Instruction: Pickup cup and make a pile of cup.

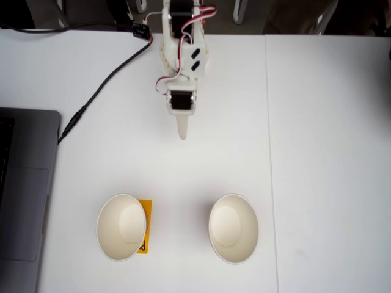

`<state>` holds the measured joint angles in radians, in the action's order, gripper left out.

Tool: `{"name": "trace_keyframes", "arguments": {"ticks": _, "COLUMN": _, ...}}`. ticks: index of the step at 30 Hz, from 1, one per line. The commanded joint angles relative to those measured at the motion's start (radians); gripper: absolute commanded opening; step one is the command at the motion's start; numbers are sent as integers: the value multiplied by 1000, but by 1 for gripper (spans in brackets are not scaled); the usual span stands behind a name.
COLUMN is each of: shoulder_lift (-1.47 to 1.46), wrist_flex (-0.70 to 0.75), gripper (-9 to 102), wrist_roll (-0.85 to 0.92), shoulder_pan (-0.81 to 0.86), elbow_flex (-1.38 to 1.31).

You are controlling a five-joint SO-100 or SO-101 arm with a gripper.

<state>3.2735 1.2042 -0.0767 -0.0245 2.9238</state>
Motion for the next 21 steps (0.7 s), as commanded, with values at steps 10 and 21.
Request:
{"name": "trace_keyframes", "arguments": {"ticks": 10, "shoulder_lift": -8, "wrist_flex": -9, "gripper": -7, "wrist_roll": -5, "shoulder_pan": -5, "elbow_flex": -17}}
{"name": "trace_keyframes", "arguments": {"ticks": 21, "shoulder_lift": -282, "wrist_flex": -26, "gripper": -7, "wrist_roll": -6, "shoulder_pan": 12, "elbow_flex": -196}}
